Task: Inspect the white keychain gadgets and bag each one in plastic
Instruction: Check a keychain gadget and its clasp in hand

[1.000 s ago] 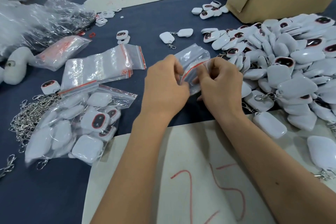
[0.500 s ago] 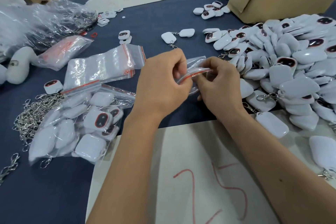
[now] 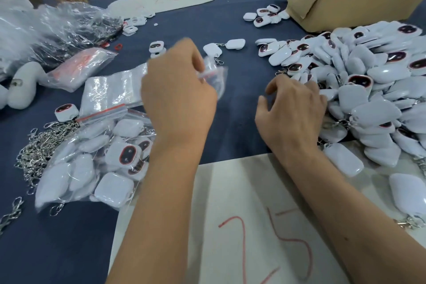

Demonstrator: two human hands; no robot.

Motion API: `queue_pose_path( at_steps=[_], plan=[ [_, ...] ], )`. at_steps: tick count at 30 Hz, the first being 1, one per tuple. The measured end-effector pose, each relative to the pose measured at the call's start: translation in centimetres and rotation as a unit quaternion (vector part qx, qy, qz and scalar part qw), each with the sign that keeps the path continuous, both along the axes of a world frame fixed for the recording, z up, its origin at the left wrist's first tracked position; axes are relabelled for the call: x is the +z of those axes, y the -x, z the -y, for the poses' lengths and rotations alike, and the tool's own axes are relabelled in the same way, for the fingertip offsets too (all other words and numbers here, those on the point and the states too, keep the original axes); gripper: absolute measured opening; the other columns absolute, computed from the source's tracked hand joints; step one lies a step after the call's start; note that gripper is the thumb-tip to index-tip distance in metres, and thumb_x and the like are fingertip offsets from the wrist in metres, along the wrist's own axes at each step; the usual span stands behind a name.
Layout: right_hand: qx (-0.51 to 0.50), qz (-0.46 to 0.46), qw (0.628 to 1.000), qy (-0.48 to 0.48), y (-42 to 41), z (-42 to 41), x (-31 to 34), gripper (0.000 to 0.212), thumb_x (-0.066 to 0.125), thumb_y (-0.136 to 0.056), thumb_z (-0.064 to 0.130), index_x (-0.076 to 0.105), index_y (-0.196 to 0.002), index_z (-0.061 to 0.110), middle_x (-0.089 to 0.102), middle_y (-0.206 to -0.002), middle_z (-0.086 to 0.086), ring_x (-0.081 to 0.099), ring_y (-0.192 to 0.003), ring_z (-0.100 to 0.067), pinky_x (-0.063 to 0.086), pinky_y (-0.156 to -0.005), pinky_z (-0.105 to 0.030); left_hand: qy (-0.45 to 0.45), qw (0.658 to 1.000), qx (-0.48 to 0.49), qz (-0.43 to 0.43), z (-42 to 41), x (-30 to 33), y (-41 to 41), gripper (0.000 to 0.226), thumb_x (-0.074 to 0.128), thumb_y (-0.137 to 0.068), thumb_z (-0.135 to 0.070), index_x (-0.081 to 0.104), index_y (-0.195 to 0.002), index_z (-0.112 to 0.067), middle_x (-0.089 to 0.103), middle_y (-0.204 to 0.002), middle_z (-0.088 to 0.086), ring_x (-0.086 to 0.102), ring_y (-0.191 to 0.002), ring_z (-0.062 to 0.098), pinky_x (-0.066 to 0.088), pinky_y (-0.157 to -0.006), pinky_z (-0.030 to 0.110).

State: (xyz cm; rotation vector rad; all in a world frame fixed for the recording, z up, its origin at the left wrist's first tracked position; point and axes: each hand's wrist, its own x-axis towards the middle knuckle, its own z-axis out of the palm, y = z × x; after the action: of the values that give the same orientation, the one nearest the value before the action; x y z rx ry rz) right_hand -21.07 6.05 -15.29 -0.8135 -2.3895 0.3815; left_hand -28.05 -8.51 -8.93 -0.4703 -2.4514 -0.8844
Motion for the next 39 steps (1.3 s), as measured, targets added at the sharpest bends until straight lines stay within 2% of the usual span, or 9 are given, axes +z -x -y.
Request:
queue_pose_path(
  at_steps=[3, 6, 9, 15, 20, 25, 30, 33, 39],
  plan=[
    [0.086, 0.052, 0.995, 0.019, 0.3, 0.4, -0.4, 0.018, 0.066, -0.092, 0.026, 0.064, -0.110, 0.022, 0.071, -0.102, -0.002, 0.060, -0.108, -0.032, 0.042, -0.093, -0.044, 0.115, 0.983, -0.009, 0.143, -1.4, -2.4, -0.6, 0.015, 0.067, -0.083, -0.017, 0.067, -0.097, -0.021, 0.068, -0.100, 0.004, 0.064, -0.096, 0.033, 0.049, -0.074, 0.037],
    [0.181, -0.019, 0.978, 0.103, 0.3, 0.7, 0.1, 0.015, 0.070, -0.088, 0.016, 0.069, -0.102, 0.016, 0.068, -0.089, 0.000, 0.061, -0.092, -0.028, 0.047, -0.088, -0.042, 0.112, 0.975, -0.026, 0.192, -2.1, -4.0, -0.9, 0.025, 0.071, -0.088, -0.035, 0.063, -0.106, -0.019, 0.067, -0.105, 0.003, 0.062, -0.100, 0.030, 0.049, -0.079, 0.038],
    [0.107, -0.052, 0.991, 0.060, 0.0, 0.9, 0.3, 0.014, 0.065, -0.086, 0.013, 0.070, -0.098, 0.017, 0.068, -0.092, -0.001, 0.056, -0.100, -0.031, 0.044, -0.089, -0.045, 0.081, 0.979, -0.042, 0.183, -2.0, -4.3, -0.4, 0.030, 0.074, -0.086, -0.042, 0.060, -0.103, -0.021, 0.066, -0.096, 0.001, 0.062, -0.092, 0.029, 0.049, -0.075, 0.037],
    [0.039, 0.114, 0.992, 0.046, -0.1, 1.3, 0.2, 0.040, 0.059, -0.080, 0.006, 0.062, -0.117, 0.021, 0.056, -0.118, -0.008, 0.041, -0.121, -0.036, 0.032, -0.090, -0.043, 0.062, 0.967, -0.090, 0.232, -1.6, -4.9, 0.0, 0.028, 0.074, -0.087, -0.044, 0.061, -0.093, -0.020, 0.062, -0.083, -0.004, 0.062, -0.085, 0.025, 0.053, -0.075, 0.038],
    [0.127, 0.000, 0.987, 0.100, 0.0, 1.7, -0.3, 0.049, 0.052, -0.081, -0.011, 0.063, -0.121, 0.014, 0.054, -0.117, -0.008, 0.042, -0.115, -0.031, 0.024, -0.088, -0.019, 0.061, 0.978, -0.036, 0.198, -1.2, -5.0, 0.3, 0.017, 0.071, -0.089, -0.028, 0.062, -0.087, -0.014, 0.068, -0.088, 0.004, 0.062, -0.089, 0.029, 0.049, -0.075, 0.039],
    [0.109, -0.005, 0.993, 0.051, 0.3, 1.0, -0.7, 0.029, 0.055, -0.093, -0.002, 0.064, -0.116, 0.012, 0.066, -0.110, -0.010, 0.056, -0.103, -0.034, 0.040, -0.088, -0.037, 0.000, 0.985, 0.021, 0.173, -0.7, -5.0, 0.7, 0.013, 0.070, -0.084, -0.015, 0.059, -0.092, -0.018, 0.067, -0.093, 0.003, 0.061, -0.089, 0.030, 0.037, -0.071, 0.032],
    [0.141, -0.155, 0.960, 0.184, 0.3, 1.0, -0.1, 0.019, 0.053, -0.102, 0.003, 0.067, -0.112, 0.010, 0.070, -0.093, 0.003, 0.067, -0.084, -0.019, 0.056, -0.080, -0.041, -0.090, 0.974, -0.072, 0.193, -1.4, -4.7, 0.5, 0.026, 0.083, -0.078, -0.025, 0.061, -0.090, -0.022, 0.062, -0.081, -0.013, 0.063, -0.081, 0.009, 0.050, -0.075, 0.029],
    [0.169, -0.188, 0.942, 0.223, 0.3, 1.0, 0.0, 0.014, 0.055, -0.102, 0.006, 0.062, -0.113, 0.011, 0.068, -0.087, 0.004, 0.066, -0.073, -0.005, 0.053, -0.071, -0.025, -0.152, 0.967, -0.121, 0.164, -1.9, -4.4, 0.4, 0.014, 0.078, -0.085, -0.022, 0.065, -0.089, -0.024, 0.064, -0.081, -0.014, 0.060, -0.075, -0.001, 0.044, -0.068, 0.010],
    [0.218, -0.183, 0.918, 0.275, 0.8, 0.9, -0.2, 0.013, 0.071, -0.095, 0.014, 0.071, -0.108, 0.015, 0.071, -0.093, 0.012, 0.065, -0.084, -0.001, 0.049, -0.079, -0.019, -0.179, 0.948, -0.175, 0.197, -2.2, -4.3, 0.3, 0.009, 0.067, -0.096, -0.019, 0.074, -0.102, -0.021, 0.070, -0.088, -0.015, 0.065, -0.086, -0.001, 0.051, -0.076, 0.013]
  ],
)
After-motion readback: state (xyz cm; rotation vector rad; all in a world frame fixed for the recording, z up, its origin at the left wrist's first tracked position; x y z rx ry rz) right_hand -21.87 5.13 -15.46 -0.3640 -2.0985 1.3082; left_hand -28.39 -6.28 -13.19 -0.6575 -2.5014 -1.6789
